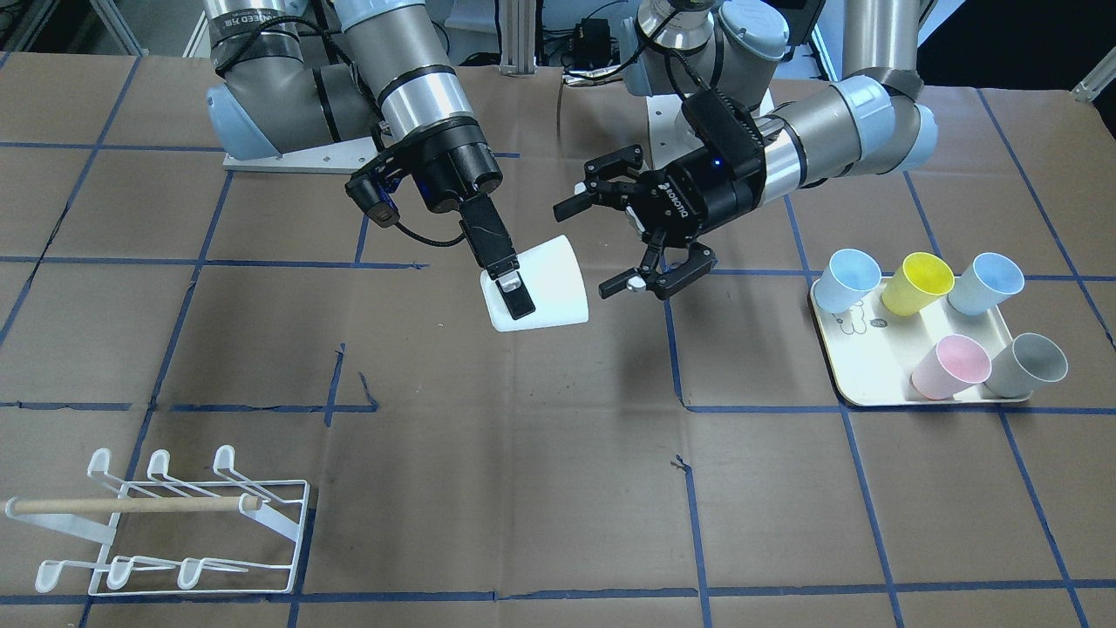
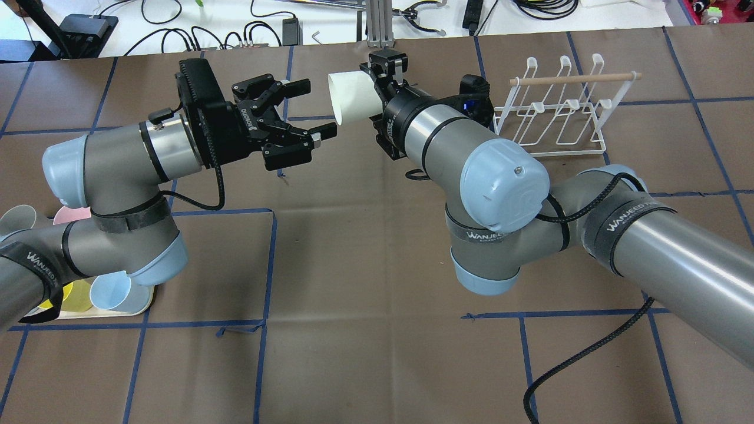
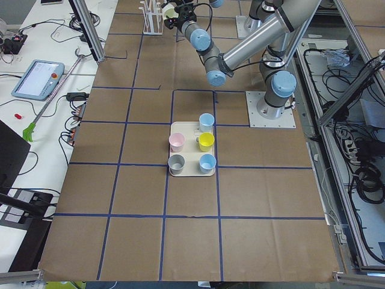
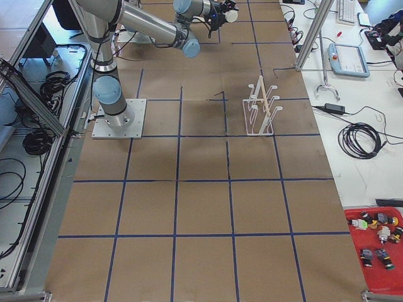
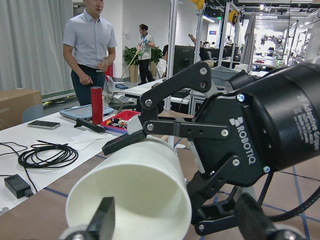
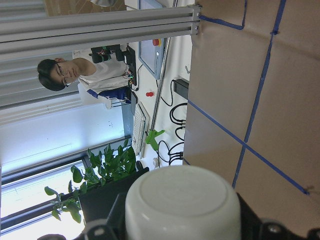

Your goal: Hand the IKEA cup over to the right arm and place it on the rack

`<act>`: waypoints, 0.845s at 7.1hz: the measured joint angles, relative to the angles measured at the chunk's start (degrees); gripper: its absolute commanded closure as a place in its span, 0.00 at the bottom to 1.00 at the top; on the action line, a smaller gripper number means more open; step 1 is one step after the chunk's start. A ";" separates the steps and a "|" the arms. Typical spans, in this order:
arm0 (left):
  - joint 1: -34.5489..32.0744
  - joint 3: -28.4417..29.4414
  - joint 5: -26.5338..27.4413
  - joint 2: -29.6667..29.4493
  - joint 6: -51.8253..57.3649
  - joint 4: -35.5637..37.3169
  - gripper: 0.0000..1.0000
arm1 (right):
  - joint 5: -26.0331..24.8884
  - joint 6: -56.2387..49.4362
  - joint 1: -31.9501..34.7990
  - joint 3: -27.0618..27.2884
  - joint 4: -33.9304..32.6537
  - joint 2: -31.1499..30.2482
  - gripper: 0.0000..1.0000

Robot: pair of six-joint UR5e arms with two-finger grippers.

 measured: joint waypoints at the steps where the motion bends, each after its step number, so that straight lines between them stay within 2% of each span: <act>1: 2.85 -0.02 -0.02 0.00 -0.05 -0.12 0.01 | -0.09 -2.44 -0.76 -0.65 -0.07 0.16 0.68; 3: 5.23 0.11 1.57 0.09 -0.21 -1.03 0.01 | -0.11 -9.85 -5.00 -2.47 -0.23 0.67 0.70; 4: 5.46 0.34 5.37 0.30 -0.39 -1.91 0.01 | -0.21 -17.77 -7.71 -3.21 -0.34 1.03 0.80; 6: 5.37 0.77 18.42 2.72 -0.90 -7.59 0.01 | -2.20 -33.83 -11.31 -4.76 -2.13 3.23 0.83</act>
